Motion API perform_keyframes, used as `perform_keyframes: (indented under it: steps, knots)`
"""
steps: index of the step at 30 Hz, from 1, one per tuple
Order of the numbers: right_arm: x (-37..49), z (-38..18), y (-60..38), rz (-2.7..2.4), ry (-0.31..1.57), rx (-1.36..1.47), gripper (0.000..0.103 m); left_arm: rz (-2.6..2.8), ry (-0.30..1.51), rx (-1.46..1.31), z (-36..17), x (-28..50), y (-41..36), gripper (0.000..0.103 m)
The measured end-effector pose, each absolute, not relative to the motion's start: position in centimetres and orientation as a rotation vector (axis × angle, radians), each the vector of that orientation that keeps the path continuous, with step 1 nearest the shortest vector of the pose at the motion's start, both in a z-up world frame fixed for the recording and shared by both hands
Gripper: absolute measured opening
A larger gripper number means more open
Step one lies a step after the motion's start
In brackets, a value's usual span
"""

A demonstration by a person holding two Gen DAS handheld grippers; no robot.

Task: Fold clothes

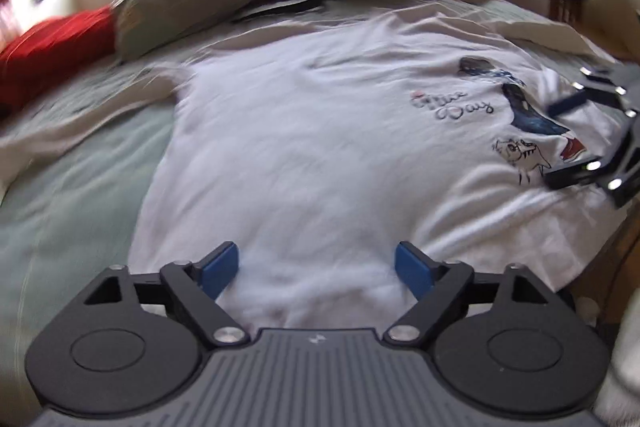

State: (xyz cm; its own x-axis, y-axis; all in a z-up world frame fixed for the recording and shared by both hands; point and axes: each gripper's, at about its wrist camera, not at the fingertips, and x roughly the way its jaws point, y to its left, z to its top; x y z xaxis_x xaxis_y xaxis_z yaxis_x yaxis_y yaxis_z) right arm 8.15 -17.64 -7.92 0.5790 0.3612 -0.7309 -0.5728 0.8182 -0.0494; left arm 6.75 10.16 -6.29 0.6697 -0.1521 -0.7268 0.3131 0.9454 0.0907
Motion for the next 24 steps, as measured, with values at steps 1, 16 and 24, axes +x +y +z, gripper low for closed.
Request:
perform_keyframes:
  steps: [1,16,24]
  knots:
    - [7.6,-7.9,-18.7,0.541,0.781,-0.286,0.103,-0.258,0.794,0.225,-6.3,6.1,10.4,0.090]
    - [2.8,-9.0,-22.1,0.437,0.755,-0.183,0.103,-0.228,0.733,0.182,-6.3,7.2,4.2,0.091]
    - [0.3,-7.3,-23.1,0.525,0.688,-0.173,0.103,-0.105,0.757,0.105,-6.0,7.0,3.9,0.097]
